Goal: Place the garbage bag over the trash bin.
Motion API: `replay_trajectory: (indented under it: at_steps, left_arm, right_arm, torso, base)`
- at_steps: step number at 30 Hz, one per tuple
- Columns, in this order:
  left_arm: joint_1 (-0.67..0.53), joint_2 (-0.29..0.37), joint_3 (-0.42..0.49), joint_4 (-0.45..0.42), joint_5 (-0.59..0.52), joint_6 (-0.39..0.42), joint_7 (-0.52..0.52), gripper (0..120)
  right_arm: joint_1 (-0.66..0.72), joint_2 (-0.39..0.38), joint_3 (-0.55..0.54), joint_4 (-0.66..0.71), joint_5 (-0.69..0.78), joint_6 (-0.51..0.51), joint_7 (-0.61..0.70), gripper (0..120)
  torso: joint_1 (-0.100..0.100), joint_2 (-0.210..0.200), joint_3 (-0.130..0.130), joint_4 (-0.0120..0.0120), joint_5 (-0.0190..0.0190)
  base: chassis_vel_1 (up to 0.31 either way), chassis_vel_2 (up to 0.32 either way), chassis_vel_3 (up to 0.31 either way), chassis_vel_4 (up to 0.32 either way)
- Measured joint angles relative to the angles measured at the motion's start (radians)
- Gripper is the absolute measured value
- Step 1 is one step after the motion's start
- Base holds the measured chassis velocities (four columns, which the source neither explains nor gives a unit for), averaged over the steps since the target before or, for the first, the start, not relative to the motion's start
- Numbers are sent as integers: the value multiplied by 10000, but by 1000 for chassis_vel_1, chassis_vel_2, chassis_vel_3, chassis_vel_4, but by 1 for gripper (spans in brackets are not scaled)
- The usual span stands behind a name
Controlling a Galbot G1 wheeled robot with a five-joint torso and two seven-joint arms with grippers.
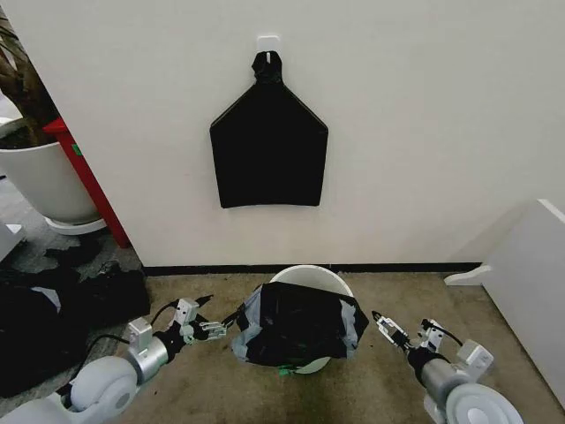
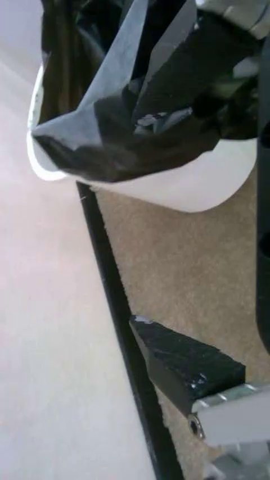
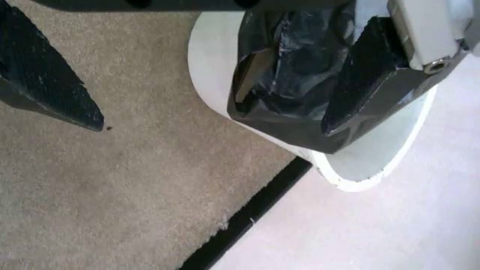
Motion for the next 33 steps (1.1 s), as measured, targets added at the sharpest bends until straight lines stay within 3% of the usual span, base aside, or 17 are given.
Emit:
replay_trajectory:
  at_steps: [5,6,8,9,11,15,18,22,24,26,27,32,33]
  left_arm:
    - [185,-108,-204,-212,-325,-120,-199,100]
    - [1007,-333,-1182,-804,-719,-66,-649,100]
    - [1911,-523,-2262,-1425,-863,91,-1135,100]
    - [2435,-642,-2782,-1854,-872,148,-1500,100]
    - [2693,-700,-3021,-2090,-865,155,-1705,100]
    - [4222,-1060,-4514,-3698,-589,367,-2771,100]
    - [5767,-1742,-5994,-5183,2,720,-3626,100]
    - [6928,-2397,-6740,-5687,628,779,-3529,100]
    - [7938,-3286,-7390,-6103,1299,766,-3203,100]
    - [8309,-3930,-7643,-6231,1740,687,-2929,100]
    - [8309,-3930,-7643,-6231,1740,687,-2929,100]
    - [8325,-5007,-7529,-6263,2332,591,-2512,100]
    - [8279,-5204,-7433,-6260,2473,569,-2455,100]
  right_arm:
    - [-104,-268,494,103,-207,-63,-780,100]
    - [390,-1091,1405,-185,-416,-318,-2450,100]
    - [836,-1697,1729,-362,-421,-590,-3176,100]
    - [1124,-2018,1832,-487,-512,-844,-3678,100]
    - [1235,-2132,1846,-540,-609,-965,-3908,100]
    - [2024,-3005,1503,-949,-1806,-1423,-5494,100]
    - [3178,-3961,661,-1343,-2375,-1780,-6140,100]
    - [4326,-4461,127,-1807,-2428,-2436,-6644,100]
    - [5670,-4970,-674,-2318,-2439,-2799,-6981,100]
    - [6612,-5283,-1590,-2710,-2438,-2875,-7083,100]
    - [6612,-5283,-1590,-2710,-2438,-2875,-7083,100]
    - [9053,-5723,-4555,-3536,-2642,-2892,-7302,100]
    - [9786,-5787,-5419,-3839,-2824,-2890,-7472,100]
  torso:
    - [0,0,0,-7,3]
    - [0,0,-1,-4,-3]
    - [0,0,0,-1,12]
    - [0,0,0,2,-3]
    - [0,0,0,3,-6]
    - [0,0,0,-1,6]
    - [0,1,-1,-4,4]
    - [0,0,0,4,5]
    - [0,1,-1,2,2]
    - [0,1,0,2,6]
    - [0,1,0,2,6]
    - [0,0,0,0,8]
    - [0,1,0,2,-6]
  base:
    - [0,0,0,0]
    - [0,0,0,0]
    - [0,0,0,0]
    - [0,0,0,0]
    - [0,0,0,0]
    - [0,0,0,0]
    - [0,0,0,0]
    - [0,0,0,0]
    - [0,0,0,0]
    - [0,0,0,0]
    - [0,0,0,0]
    - [0,0,0,0]
    - [0,0,0,0]
